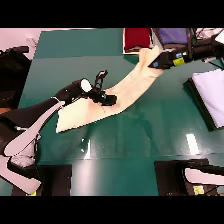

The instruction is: Fold the shirts.

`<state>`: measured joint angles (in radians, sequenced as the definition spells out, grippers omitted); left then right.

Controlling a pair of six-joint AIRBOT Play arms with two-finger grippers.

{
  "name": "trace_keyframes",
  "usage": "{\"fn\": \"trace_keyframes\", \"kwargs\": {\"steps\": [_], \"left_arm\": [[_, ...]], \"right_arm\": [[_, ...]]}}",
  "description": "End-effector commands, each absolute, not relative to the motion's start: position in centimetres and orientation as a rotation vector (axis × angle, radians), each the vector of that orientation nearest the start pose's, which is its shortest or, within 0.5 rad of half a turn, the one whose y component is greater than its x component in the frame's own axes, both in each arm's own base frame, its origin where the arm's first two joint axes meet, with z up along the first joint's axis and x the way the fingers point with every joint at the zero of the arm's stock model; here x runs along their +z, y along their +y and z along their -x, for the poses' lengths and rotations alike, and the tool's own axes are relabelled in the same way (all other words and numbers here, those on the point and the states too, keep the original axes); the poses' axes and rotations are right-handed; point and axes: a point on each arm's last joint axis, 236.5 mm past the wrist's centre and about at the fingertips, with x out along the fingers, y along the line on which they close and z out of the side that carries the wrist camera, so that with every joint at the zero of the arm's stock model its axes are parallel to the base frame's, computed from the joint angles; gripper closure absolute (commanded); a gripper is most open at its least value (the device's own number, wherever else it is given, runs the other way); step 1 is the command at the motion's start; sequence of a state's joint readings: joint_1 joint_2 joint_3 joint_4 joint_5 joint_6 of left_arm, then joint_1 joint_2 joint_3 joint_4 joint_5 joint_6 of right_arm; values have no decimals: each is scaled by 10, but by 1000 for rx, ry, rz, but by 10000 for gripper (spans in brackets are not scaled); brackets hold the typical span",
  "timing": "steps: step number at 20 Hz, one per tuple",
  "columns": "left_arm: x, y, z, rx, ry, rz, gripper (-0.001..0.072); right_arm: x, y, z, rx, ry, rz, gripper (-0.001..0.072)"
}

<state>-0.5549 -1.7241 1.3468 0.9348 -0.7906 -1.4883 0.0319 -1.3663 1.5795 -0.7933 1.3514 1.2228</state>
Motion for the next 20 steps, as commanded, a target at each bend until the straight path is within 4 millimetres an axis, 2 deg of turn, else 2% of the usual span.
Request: {"fn": "trace_keyframes", "kwargs": {"steps": [1, 3, 5, 7, 10, 12, 14, 15, 17, 18, 19, 20], "left_arm": [[-67, -357, -385, -657, 1261, 262, 678], [-63, -358, -386, -663, 1259, 261, 678], [-51, -360, -390, -685, 1243, 220, 678], [-36, -351, -398, -698, 1235, 131, 678], [10, -313, -423, -668, 1191, 101, 678], [58, -270, -448, -606, 1091, 135, 678], [117, -212, -466, -512, 954, 149, 678], [149, -178, -469, -454, 879, 148, 678], [205, -120, -465, -342, 746, 127, 678], [231, -92, -457, -283, 683, 111, 678], [253, -72, -448, -241, 632, 106, 678], [273, -56, -439, -208, 585, 110, 678]], "right_arm": [[215, 212, -397, 854, 897, -214, 695], [226, 225, -392, 875, 881, -212, 695], [233, 235, -389, 894, 863, -206, 695], [237, 245, -386, 915, 861, -230, 696], [244, 265, -378, 963, 843, -240, 695], [251, 288, -373, 1007, 816, -261, 695], [252, 324, -365, 1075, 802, -294, 695], [250, 348, -361, 1109, 798, -316, 695], [237, 405, -349, 1185, 794, -359, 695], [225, 440, -341, 1225, 781, -370, 695], [212, 473, -335, 1244, 759, -381, 683], [198, 500, -332, 1244, 734, -384, 546]]}}
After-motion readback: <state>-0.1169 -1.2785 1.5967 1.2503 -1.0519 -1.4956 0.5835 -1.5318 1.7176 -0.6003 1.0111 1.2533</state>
